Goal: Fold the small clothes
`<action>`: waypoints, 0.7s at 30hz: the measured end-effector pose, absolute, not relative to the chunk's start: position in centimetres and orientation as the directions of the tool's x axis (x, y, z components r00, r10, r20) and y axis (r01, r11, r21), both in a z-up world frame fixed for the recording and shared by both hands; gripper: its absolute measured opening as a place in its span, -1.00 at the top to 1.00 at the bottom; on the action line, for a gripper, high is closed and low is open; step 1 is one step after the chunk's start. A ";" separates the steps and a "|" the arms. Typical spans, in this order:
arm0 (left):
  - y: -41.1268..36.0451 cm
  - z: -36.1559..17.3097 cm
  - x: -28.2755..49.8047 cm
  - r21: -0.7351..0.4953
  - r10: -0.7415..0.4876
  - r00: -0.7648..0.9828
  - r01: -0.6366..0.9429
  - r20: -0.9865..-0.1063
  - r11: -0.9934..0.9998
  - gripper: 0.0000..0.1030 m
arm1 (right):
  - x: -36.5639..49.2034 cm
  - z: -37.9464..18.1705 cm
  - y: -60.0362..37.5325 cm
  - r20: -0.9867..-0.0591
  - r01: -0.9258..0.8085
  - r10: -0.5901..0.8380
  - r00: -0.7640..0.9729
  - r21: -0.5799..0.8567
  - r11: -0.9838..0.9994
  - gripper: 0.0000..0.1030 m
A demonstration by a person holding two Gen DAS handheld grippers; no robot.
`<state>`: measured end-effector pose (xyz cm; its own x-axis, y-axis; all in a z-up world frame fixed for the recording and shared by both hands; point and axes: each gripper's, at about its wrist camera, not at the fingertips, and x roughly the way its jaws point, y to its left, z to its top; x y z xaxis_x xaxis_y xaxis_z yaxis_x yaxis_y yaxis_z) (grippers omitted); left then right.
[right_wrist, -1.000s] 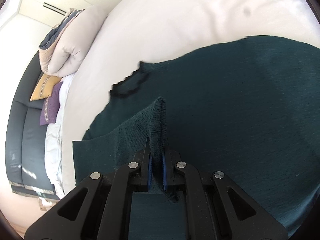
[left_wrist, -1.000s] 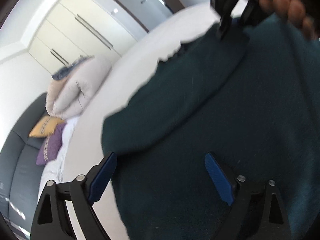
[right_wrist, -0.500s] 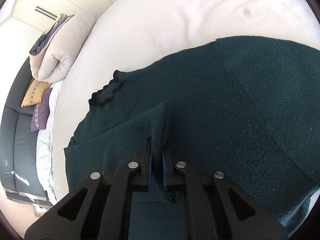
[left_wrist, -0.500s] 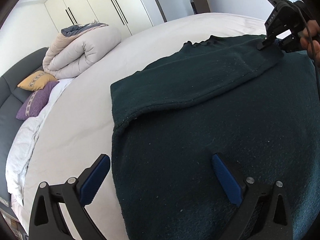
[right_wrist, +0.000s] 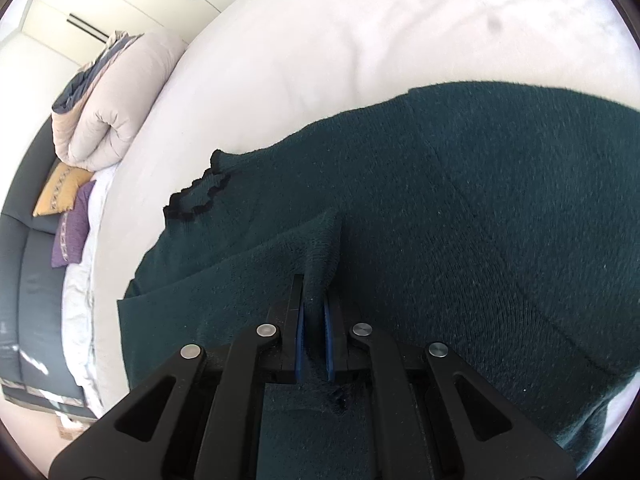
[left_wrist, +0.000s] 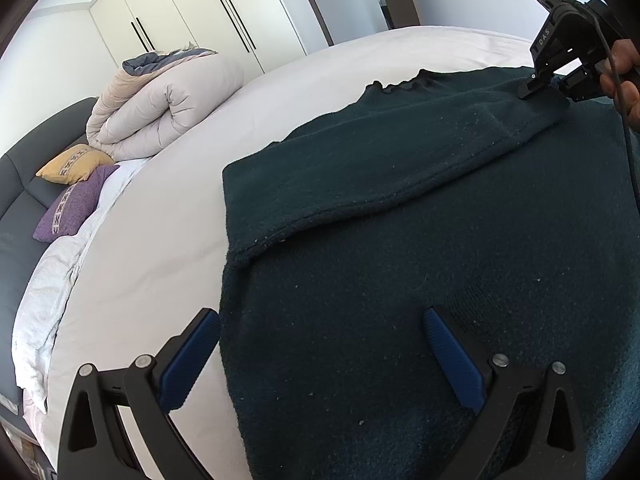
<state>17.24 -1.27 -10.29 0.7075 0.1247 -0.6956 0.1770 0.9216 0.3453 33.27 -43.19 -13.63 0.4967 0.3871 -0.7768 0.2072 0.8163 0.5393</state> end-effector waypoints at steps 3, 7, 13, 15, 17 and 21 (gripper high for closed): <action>-1.2 -10.3 17.3 0.338 0.120 0.706 0.178 -0.698 0.924 -1.00 | 33.2 -13.6 -43.2 -0.780 0.204 0.378 0.498 0.529 0.824 0.87; -1.1 -10.3 17.3 0.338 0.120 0.705 0.177 -0.699 0.924 -1.00 | 33.1 -13.3 -43.0 -0.785 0.197 0.360 0.504 0.511 0.837 0.87; -1.2 -10.3 17.3 0.342 0.123 0.707 0.176 -0.696 0.923 -1.00 | 33.1 -13.2 -42.8 -0.790 0.182 0.343 0.508 0.488 0.854 0.87; -1.2 -10.2 17.3 0.337 0.120 0.706 0.177 -0.698 0.925 -1.00 | 33.0 -13.7 -42.9 -0.783 0.162 0.350 0.514 0.489 0.857 0.87; -0.9 -9.9 17.4 0.317 0.105 0.698 0.181 -0.708 0.931 -1.00 | 32.4 -14.1 -44.2 -0.737 0.156 0.420 0.530 0.571 0.806 0.83; 0.4 -8.1 17.3 0.216 0.040 0.677 0.177 -0.735 0.960 -0.99 | 31.5 -14.1 -45.8 -0.713 0.198 0.444 0.543 0.622 0.758 0.79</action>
